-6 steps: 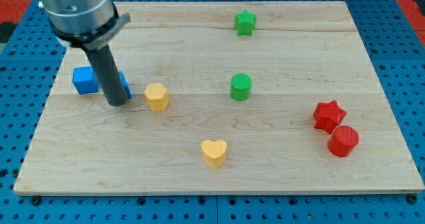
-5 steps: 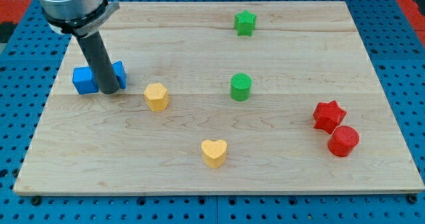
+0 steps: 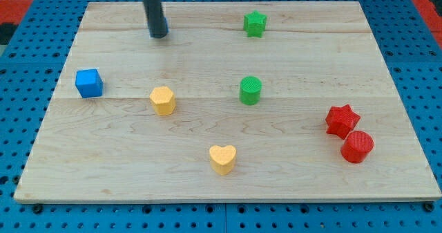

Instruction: Push the blue triangle to the top left corner

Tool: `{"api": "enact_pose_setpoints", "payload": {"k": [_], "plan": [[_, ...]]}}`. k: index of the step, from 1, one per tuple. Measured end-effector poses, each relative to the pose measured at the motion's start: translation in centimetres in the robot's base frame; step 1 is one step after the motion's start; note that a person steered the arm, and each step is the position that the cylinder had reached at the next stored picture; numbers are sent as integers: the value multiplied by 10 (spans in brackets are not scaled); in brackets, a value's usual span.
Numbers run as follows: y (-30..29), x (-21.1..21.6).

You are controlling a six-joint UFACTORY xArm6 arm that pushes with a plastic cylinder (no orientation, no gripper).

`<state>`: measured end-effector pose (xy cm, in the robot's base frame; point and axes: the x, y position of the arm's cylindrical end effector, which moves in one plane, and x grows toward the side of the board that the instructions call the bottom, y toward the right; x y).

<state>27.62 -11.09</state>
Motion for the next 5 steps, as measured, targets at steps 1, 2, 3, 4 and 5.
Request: {"api": "enact_pose_setpoints", "payload": {"k": [1,2,3,4,5], "plan": [[17,-4],[32,-23],[12,-66],[7,-77],[50,-40]]}}
